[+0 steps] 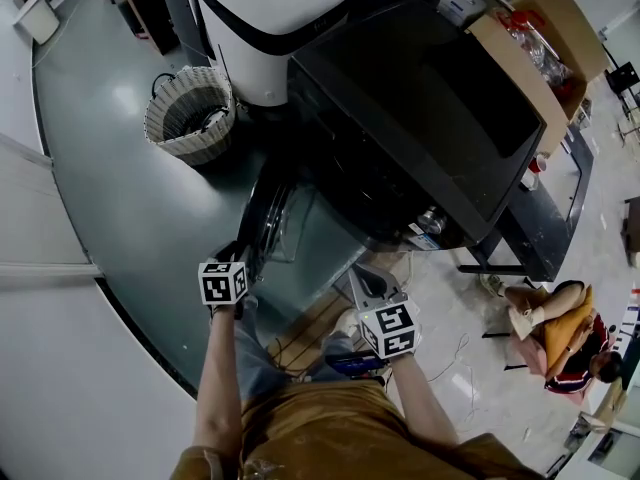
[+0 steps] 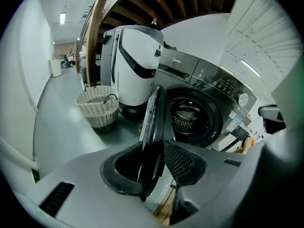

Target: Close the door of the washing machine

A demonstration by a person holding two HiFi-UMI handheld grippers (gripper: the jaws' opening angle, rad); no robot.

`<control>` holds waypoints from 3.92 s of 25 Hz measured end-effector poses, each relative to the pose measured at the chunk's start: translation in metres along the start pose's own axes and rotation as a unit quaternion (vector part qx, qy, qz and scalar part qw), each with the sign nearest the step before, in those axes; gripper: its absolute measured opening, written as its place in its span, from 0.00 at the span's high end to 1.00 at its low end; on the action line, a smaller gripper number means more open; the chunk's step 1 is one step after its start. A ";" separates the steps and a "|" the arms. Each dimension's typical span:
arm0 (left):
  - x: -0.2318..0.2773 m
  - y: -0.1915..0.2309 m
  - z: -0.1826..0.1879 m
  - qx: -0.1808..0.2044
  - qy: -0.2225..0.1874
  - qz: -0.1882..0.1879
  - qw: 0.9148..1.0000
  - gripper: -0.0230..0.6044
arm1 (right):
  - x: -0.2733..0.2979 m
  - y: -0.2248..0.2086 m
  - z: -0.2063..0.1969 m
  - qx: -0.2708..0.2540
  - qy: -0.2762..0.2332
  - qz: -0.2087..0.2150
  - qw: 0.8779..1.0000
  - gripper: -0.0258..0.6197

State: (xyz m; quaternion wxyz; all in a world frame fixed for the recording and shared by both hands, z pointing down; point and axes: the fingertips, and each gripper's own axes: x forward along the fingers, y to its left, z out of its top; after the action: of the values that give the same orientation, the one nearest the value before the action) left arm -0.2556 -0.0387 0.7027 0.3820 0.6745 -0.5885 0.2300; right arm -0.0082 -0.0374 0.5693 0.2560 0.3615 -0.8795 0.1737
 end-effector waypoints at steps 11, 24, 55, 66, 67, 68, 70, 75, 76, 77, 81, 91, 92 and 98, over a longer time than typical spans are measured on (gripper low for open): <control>0.007 -0.029 -0.006 0.005 0.014 -0.006 1.000 0.72 | -0.020 -0.027 -0.008 0.011 -0.007 -0.012 1.000 0.94; 0.014 -0.061 -0.010 0.002 0.021 -0.009 1.000 0.73 | -0.044 -0.050 -0.016 0.019 -0.013 -0.024 0.999 0.94; 0.043 -0.143 -0.013 -0.027 0.043 -0.070 0.996 0.71 | -0.086 -0.091 -0.029 0.056 -0.036 -0.068 0.996 0.94; 0.052 -0.164 -0.010 -0.029 0.046 -0.080 0.995 0.69 | -0.094 -0.095 -0.033 0.060 -0.039 -0.073 0.995 0.94; 0.054 -0.167 -0.010 -0.030 0.047 -0.082 0.995 0.69 | -0.095 -0.096 -0.034 0.061 -0.039 -0.074 0.995 0.94; 0.055 -0.170 -0.010 -0.030 0.047 -0.084 0.995 0.68 | -0.096 -0.096 -0.034 0.062 -0.040 -0.074 0.995 0.94; 0.058 -0.174 -0.008 -0.029 0.050 -0.085 0.995 0.68 | -0.096 -0.097 -0.034 0.063 -0.040 -0.075 0.994 0.94; 0.064 -0.185 -0.005 -0.034 0.053 -0.093 0.994 0.67 | -0.096 -0.100 -0.033 0.063 -0.041 -0.076 0.994 0.94; 0.066 -0.187 -0.005 -0.035 0.054 -0.096 0.993 0.67 | -0.096 -0.101 -0.034 0.064 -0.041 -0.076 0.994 0.94; 0.067 -0.189 -0.005 -0.036 0.054 -0.097 0.993 0.67 | -0.096 -0.102 -0.034 0.064 -0.041 -0.077 0.994 0.94; 0.072 -0.199 -0.002 -0.040 0.056 -0.100 0.993 0.66 | -0.097 -0.107 -0.036 0.067 -0.041 -0.078 0.994 0.94; 0.086 -0.226 0.008 -0.054 0.061 -0.123 0.989 0.65 | -0.098 -0.118 -0.040 0.075 -0.039 -0.083 0.993 0.94; 0.087 -0.229 0.009 -0.055 0.062 -0.125 0.989 0.65 | -0.098 -0.120 -0.040 0.076 -0.038 -0.084 0.993 0.94; 0.096 -0.242 0.015 -0.061 0.062 -0.136 0.987 0.64 | -0.100 -0.130 -0.040 0.077 -0.038 -0.090 0.992 0.94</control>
State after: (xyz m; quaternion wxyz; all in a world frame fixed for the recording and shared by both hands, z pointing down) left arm -0.0033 -0.1058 0.7074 0.4857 0.7080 -0.4797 0.1808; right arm 0.1599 -0.0513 0.5595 0.2082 0.4639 -0.8367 0.2033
